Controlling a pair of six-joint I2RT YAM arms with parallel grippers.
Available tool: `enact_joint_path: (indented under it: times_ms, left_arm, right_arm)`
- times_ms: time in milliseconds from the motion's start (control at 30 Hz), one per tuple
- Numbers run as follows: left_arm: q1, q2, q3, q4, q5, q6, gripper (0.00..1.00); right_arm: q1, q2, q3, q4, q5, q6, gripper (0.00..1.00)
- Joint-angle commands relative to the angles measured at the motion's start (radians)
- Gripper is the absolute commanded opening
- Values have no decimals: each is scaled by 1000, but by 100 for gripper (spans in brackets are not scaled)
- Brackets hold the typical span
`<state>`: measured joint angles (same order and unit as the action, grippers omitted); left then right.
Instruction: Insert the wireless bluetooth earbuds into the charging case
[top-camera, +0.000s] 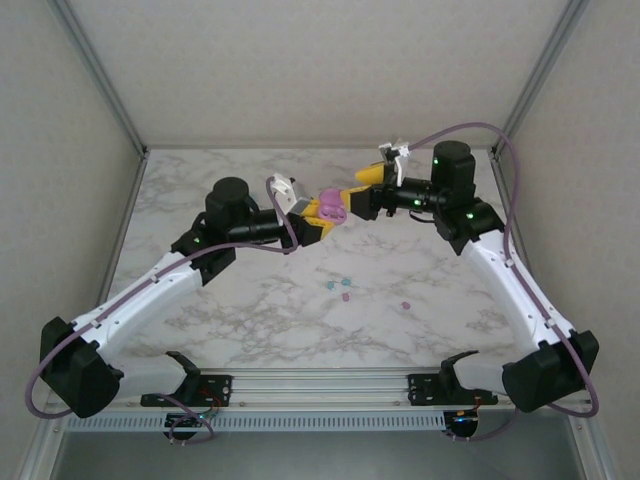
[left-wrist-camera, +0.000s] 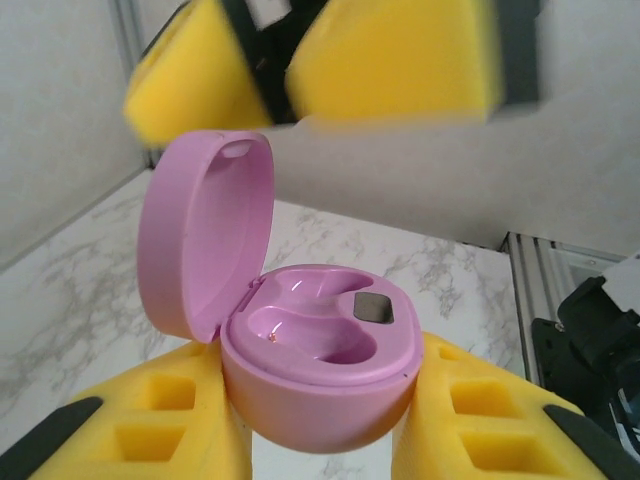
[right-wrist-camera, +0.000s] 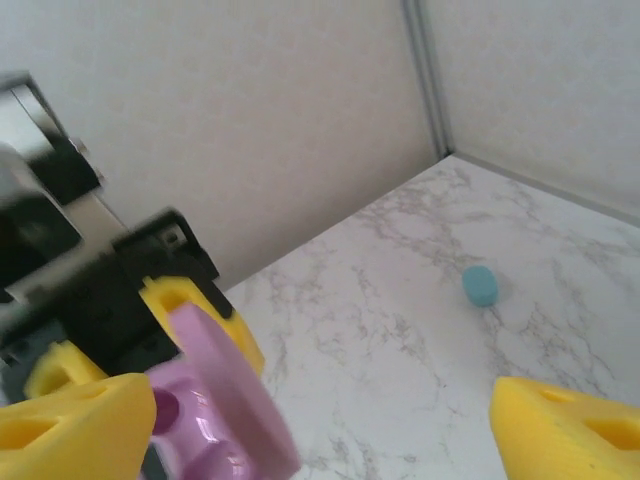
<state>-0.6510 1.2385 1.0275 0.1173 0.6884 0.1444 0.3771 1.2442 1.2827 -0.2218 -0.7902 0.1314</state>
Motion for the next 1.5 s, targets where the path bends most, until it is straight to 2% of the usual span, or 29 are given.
enact_joint_path:
  times_ms: [0,133,233,300,433,600,800,967,1233,1467]
  left_arm:
    - [-1,-34,-58,105,-96,-67,16]
    - [6,-59,-109,166,-148,-101,15]
    - [7,-75,-128,178,-176,-111,15]
    - [7,-85,-136,178,-186,-114,15]
    - [8,-111,-151,167,-205,-112,16]
    - [8,-133,-161,162,-231,-109,15]
    - [9,-141,-162,162,-239,-106,15]
    - [9,-129,-151,157,-234,-104,16]
    - [8,-114,-135,143,-225,-105,16]
    - [9,-118,-132,125,-235,-102,16]
  right_arm:
    - [-6,-100,45,-91,204,72,99]
    - [-47,-153,43,-289,514,152,99]
    - [-134,-139,27,-475,645,295,99]
    - [-184,-122,-6,-602,697,420,93]
    - [-210,-104,-163,-701,655,593,79]
    - [-208,-166,-461,-590,551,822,63]
    - [-194,-225,-633,-586,568,928,61]
    - [-188,-186,-696,-489,489,950,60]
    - [-156,-56,-706,-358,476,973,59]
    - [-132,33,-672,-381,522,958,59]
